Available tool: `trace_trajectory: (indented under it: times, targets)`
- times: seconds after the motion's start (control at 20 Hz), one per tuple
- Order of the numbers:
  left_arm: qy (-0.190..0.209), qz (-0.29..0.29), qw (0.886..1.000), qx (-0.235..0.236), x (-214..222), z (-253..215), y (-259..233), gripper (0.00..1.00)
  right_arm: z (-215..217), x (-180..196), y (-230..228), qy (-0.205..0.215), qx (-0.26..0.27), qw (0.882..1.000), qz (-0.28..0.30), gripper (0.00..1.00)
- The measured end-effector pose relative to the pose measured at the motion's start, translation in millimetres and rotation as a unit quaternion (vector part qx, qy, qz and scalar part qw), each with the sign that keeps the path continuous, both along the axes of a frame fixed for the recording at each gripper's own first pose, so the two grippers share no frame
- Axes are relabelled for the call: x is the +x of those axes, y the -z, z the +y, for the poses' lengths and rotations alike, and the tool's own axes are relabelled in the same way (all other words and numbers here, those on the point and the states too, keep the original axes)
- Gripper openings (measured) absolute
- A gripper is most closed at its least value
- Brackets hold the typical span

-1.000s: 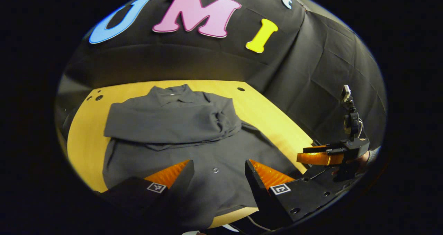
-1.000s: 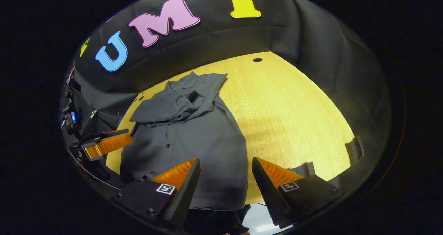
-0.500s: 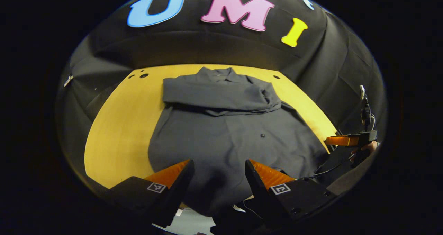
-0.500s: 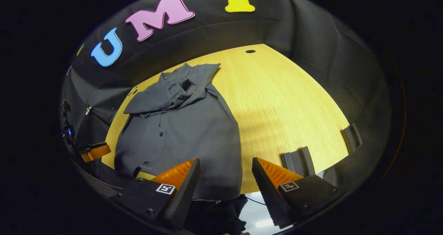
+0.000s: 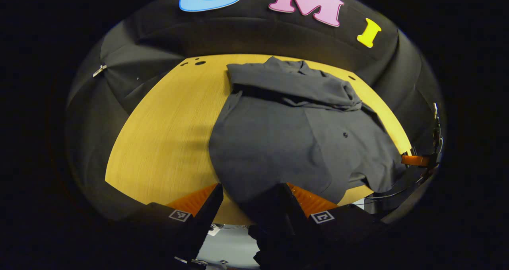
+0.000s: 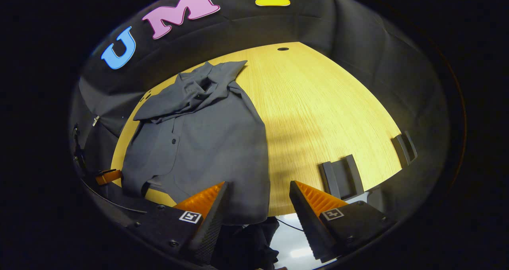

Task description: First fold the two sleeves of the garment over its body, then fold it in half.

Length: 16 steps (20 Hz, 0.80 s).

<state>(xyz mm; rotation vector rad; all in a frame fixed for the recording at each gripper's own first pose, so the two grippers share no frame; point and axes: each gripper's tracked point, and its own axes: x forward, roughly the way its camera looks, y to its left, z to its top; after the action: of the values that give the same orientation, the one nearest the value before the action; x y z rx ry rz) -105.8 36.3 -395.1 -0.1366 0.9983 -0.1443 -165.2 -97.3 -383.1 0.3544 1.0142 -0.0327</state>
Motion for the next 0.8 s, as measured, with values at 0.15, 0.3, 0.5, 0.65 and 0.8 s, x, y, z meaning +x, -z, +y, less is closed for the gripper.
trace_trajectory:
  times: [0.15,0.3,0.5,0.65,0.8]
  targets:
    - [-0.012,0.031,0.999,-0.012,-5.9,-1.5,17.6,0.94,7.9,0.3,6.1,-0.008,0.011,1.0,0.008,0.93]
    - [-0.021,0.048,0.999,-0.013,-7.6,-2.3,28.0,0.94,19.4,0.8,14.0,-0.023,0.015,1.0,0.016,0.84]
    - [0.014,0.05,0.998,0.028,-7.1,-2.1,35.4,0.94,25.8,-3.0,20.3,-0.039,-0.002,0.999,0.029,0.96]
    - [0.037,0.04,0.998,0.042,-6.7,-5.9,34.3,0.96,26.1,-5.4,27.8,-0.061,-0.043,0.996,0.043,0.93]
    - [0.03,0.014,0.999,0.038,-1.5,-6.1,33.2,0.99,39.3,-2.1,28.4,-0.119,-0.085,0.989,0.026,0.9]
